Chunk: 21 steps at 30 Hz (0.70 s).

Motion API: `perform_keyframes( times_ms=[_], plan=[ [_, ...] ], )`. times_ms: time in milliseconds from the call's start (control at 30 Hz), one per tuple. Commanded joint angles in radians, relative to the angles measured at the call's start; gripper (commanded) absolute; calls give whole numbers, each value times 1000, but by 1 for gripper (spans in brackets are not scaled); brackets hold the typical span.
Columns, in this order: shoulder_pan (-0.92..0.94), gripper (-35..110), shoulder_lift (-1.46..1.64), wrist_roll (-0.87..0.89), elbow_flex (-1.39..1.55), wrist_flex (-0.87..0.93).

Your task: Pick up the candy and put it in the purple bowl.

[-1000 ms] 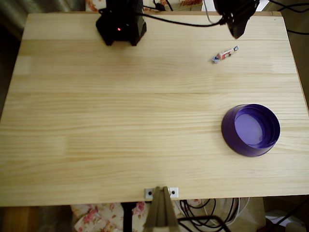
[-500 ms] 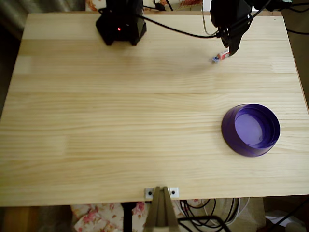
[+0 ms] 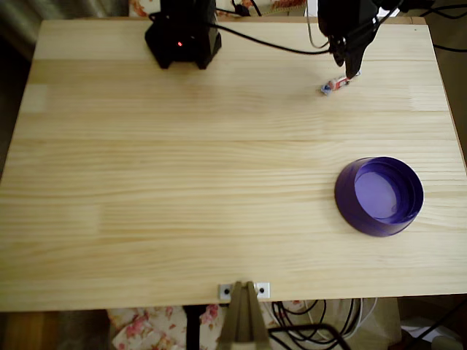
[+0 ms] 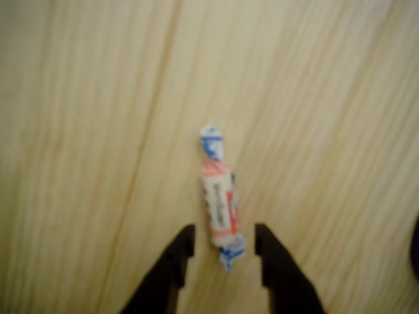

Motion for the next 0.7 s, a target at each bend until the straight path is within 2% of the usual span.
perform_keyframes(
  times_ms=[0, 667],
  plan=[
    [-34, 15, 34, -18, -32, -14],
    [3, 15, -98, -63, -100, -57]
  ],
)
